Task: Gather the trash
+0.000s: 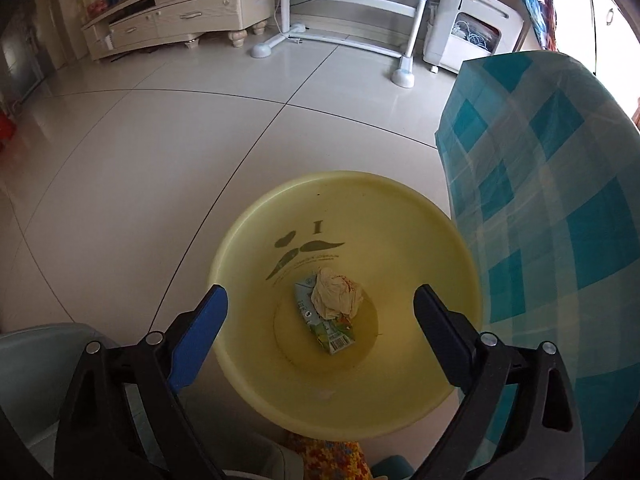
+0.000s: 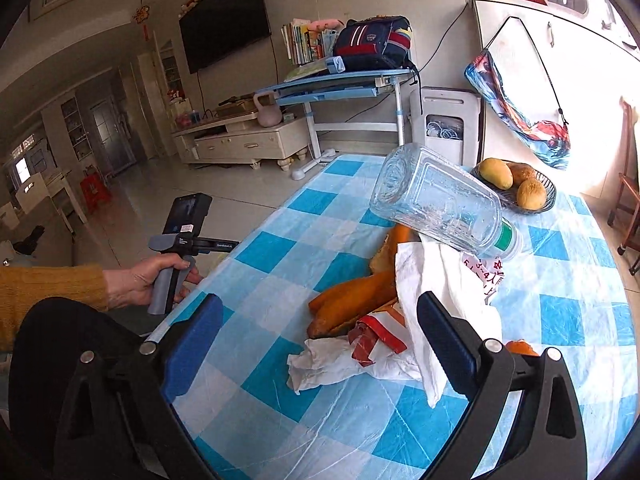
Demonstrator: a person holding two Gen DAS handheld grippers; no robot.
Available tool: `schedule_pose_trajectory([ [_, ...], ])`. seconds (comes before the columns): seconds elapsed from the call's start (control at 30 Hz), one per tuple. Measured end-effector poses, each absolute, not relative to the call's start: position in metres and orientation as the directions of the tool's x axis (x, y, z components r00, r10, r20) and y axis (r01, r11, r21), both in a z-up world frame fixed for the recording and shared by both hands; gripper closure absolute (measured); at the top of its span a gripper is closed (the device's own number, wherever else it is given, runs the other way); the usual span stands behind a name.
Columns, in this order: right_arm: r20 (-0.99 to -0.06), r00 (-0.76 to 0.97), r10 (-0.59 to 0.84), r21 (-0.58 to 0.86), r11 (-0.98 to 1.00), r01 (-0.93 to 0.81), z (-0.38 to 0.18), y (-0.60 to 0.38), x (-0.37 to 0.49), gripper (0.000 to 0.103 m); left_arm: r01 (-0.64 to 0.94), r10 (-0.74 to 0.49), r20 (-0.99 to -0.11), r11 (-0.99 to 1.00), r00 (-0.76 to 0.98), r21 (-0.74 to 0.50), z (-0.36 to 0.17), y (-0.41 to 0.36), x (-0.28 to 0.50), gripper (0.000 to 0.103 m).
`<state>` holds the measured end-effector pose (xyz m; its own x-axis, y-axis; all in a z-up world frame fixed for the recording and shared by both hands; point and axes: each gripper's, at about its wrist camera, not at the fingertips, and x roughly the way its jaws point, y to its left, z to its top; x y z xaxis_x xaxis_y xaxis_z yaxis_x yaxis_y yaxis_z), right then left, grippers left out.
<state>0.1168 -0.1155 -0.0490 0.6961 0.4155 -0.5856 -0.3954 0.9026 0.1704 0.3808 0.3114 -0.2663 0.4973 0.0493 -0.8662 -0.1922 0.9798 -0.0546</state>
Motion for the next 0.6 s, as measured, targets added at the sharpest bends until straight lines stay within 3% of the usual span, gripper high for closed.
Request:
schedule_pose_trajectory([
  [0.37, -0.621, 0.649, 0.440, 0.191, 0.887, -0.419, -0.066, -0.099, 0.129, 0.010, -0.127, 0.095, -0.851, 0.991, 0.517, 0.033, -0.318, 0.283, 0.407, 0.018],
  [0.6, -0.618, 0.651, 0.442, 0.191, 0.887, -0.421, -0.062, -0.099, 0.129, 0.010, -0.096, -0.011, -0.897, 0.994, 0.442, -0.060, -0.328, 0.261, 0.396, 0.018],
])
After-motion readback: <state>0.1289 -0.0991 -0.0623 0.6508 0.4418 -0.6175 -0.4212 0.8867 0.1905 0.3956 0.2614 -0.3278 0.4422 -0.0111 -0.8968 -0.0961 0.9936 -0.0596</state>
